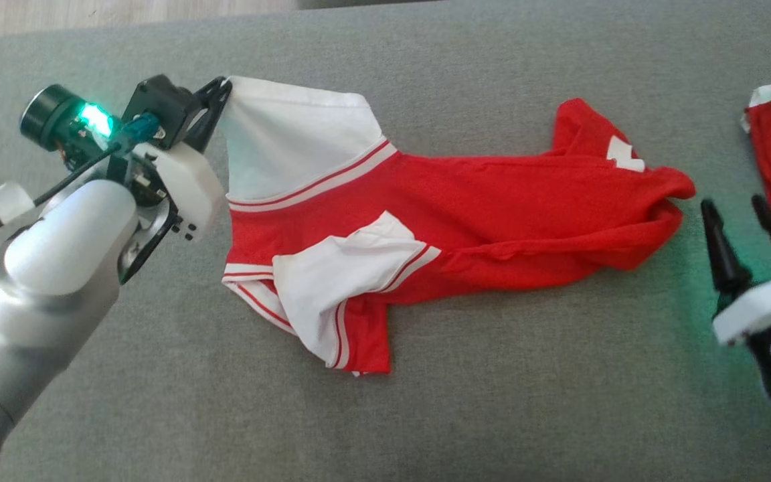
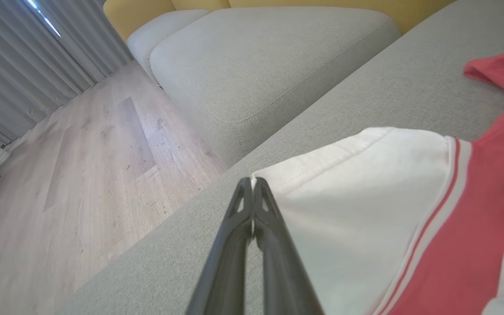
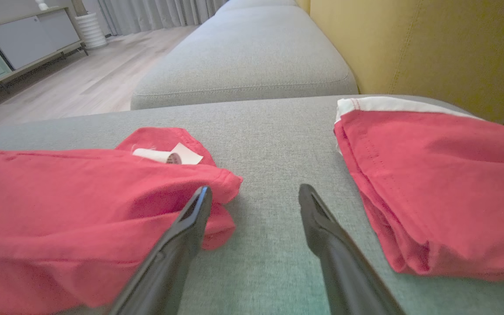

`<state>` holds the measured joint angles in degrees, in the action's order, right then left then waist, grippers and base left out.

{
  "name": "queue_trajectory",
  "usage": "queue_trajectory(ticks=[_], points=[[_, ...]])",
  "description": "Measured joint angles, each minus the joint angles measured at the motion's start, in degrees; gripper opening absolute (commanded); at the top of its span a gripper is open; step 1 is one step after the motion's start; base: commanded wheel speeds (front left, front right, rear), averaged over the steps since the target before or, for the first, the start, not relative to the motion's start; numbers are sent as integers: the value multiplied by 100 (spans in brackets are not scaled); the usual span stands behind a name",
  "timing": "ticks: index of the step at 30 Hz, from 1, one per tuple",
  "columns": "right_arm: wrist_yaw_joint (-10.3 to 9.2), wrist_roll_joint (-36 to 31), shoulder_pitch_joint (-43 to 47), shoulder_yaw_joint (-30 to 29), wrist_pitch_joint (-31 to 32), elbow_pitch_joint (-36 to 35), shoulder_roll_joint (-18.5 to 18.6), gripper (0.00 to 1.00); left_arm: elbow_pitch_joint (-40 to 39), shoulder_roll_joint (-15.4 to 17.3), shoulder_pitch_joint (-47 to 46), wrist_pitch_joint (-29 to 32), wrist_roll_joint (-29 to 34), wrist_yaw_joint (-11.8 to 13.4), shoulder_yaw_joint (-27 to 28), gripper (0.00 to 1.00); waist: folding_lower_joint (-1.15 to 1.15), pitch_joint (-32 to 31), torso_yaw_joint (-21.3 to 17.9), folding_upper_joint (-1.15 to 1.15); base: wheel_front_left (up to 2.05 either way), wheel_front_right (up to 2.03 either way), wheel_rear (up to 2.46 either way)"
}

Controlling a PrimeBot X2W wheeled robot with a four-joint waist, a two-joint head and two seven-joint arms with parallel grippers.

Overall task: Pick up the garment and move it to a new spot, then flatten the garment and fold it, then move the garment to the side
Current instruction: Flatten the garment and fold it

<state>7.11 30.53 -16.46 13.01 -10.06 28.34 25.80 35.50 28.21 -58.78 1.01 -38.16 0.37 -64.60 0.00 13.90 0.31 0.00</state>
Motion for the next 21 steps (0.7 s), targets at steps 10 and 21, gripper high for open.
queue_trajectory(ticks=[10,21], points=[[0,3084,-719,862,1548,-74,649,100,-100,-40,-135,104,47,31,-67,0,0,179,272,0,0,0,0],[0,5174,-726,916,2683,-558,1111,100,-130,-121,-243,153,48,13,-124,0,0,308,411,0,0,0,0]])
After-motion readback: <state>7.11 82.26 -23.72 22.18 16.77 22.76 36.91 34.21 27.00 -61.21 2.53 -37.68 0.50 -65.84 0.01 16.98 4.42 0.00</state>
